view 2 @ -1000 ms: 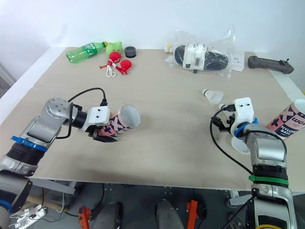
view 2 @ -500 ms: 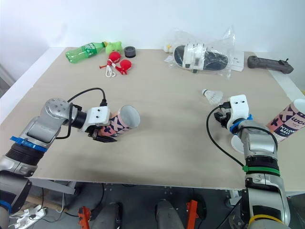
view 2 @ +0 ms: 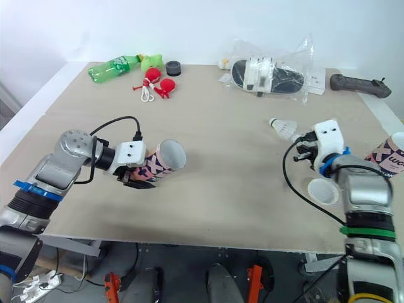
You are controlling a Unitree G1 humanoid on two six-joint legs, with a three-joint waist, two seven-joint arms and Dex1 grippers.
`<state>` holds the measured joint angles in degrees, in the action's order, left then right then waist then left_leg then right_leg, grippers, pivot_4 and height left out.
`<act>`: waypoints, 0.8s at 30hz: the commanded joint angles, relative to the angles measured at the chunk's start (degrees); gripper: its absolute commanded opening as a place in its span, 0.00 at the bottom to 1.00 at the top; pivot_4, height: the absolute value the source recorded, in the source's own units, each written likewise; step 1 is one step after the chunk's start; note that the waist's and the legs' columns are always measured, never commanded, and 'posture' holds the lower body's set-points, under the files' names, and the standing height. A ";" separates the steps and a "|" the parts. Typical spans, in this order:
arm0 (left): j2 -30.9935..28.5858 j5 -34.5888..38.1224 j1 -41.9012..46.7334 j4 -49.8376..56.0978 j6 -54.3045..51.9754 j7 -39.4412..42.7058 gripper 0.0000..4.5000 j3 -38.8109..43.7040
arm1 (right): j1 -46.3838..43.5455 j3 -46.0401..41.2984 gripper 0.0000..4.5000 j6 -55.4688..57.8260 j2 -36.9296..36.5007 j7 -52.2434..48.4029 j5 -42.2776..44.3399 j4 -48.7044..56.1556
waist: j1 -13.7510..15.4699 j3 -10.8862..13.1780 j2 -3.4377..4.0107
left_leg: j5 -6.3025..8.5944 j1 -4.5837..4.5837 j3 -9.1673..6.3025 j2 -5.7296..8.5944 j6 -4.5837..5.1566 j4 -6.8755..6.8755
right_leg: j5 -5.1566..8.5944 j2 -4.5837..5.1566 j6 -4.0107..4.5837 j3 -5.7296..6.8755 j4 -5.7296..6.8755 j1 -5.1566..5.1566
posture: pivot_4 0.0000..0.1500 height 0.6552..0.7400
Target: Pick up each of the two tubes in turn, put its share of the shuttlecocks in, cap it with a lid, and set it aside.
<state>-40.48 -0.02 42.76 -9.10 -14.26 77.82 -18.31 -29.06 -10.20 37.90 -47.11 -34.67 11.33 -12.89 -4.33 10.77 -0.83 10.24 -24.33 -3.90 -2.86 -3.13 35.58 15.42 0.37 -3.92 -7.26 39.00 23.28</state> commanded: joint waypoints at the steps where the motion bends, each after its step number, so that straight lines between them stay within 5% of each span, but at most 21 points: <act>1: -0.60 0.06 -0.56 0.87 -0.23 -0.25 0.70 0.39 | 3.39 -3.93 0.02 2.98 -7.09 -9.40 5.85 15.45 | -0.01 0.00 0.01 | 0.01 0.01 0.00 0.00 0.01 0.00 | 0.02 0.00 0.01 0.00 0.00 -0.01 | 1.00 1.00; 8: 0.37 -0.10 0.13 -0.31 0.24 -0.48 0.70 -0.15 | -2.85 0.60 0.02 4.97 -10.10 -22.27 19.60 37.56 | -0.50 0.05 0.14 | -0.04 0.15 0.03 -0.01 0.06 0.03 | -0.10 -0.04 0.03 -0.05 0.05 -0.04 | 1.00 1.00; 17: 1.22 -0.36 0.29 -0.50 0.11 -0.72 0.70 -0.20 | -17.05 23.97 0.02 -1.69 -3.30 -25.39 8.58 37.51 | 0.08 0.04 -0.04 | -0.06 -0.01 0.01 -0.01 0.05 0.13 | -0.09 0.00 0.02 0.03 0.00 0.03 | 1.00 1.00; 24: 0.91 -0.21 -0.59 0.76 -0.75 -1.24 0.70 0.18 | -20.02 29.65 0.02 -5.31 2.49 -25.57 2.85 33.84 | 0.11 0.05 -0.03 | -0.06 -0.02 -0.01 -0.01 0.05 0.07 | -0.04 0.00 0.03 0.04 0.01 0.04 | 1.00 1.00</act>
<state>-39.32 -0.04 42.77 -9.44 -14.42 77.06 -18.17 -47.10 20.15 33.71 -44.89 -60.08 15.19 20.22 -4.22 10.82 -0.87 10.18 -24.35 -3.92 -2.88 -3.08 35.65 15.38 0.37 -3.89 -7.21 39.02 23.32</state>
